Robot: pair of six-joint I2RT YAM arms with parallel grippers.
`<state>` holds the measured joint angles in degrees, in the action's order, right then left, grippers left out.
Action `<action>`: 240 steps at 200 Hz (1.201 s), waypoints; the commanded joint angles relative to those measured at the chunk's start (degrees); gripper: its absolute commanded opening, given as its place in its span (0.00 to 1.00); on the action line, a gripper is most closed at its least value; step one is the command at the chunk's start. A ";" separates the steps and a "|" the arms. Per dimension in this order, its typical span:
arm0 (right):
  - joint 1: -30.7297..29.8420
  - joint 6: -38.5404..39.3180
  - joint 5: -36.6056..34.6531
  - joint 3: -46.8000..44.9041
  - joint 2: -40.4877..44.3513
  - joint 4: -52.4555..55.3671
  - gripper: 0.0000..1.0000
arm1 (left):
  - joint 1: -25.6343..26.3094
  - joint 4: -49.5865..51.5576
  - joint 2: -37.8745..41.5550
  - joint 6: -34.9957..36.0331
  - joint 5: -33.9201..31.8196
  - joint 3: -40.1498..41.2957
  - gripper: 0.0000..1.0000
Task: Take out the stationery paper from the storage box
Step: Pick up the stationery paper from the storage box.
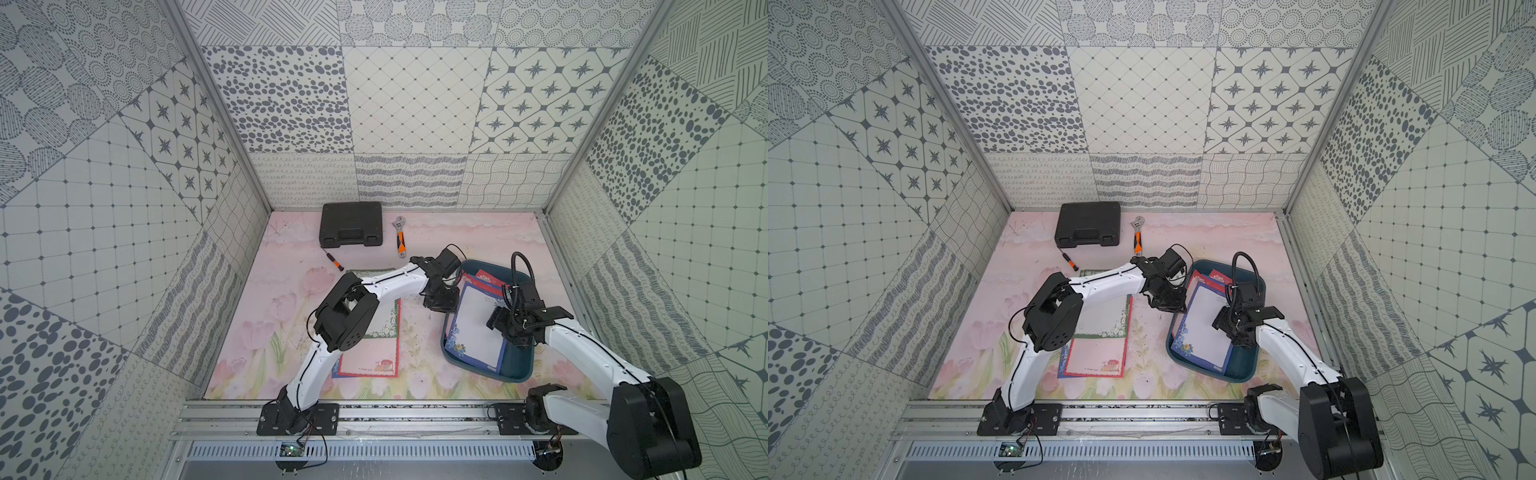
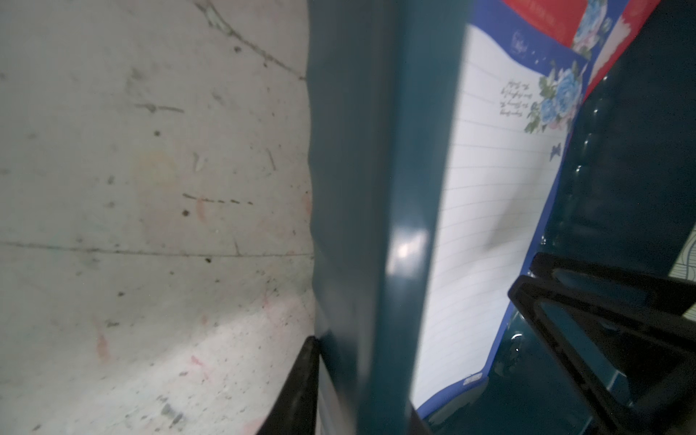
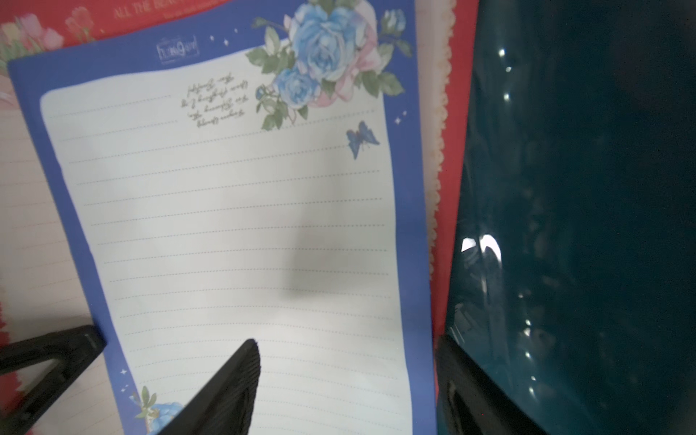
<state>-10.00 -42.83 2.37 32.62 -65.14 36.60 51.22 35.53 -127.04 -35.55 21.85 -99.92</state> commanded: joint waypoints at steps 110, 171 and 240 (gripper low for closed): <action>0.18 0.46 1.55 -0.62 -0.32 -2.69 0.72 | 1.21 0.90 -1.12 -0.67 1.27 -0.36 0.23; 0.22 -0.25 5.82 -1.42 0.77 -5.74 0.67 | 1.25 0.86 -1.55 -0.73 1.37 -0.23 0.23; 0.33 -0.50 9.74 -2.94 3.95 -8.05 0.64 | 1.32 0.50 -2.11 -0.96 1.53 -0.54 0.21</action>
<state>-9.98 -43.05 9.65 30.94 -62.04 31.29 51.40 35.22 -128.20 -35.83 21.93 -99.92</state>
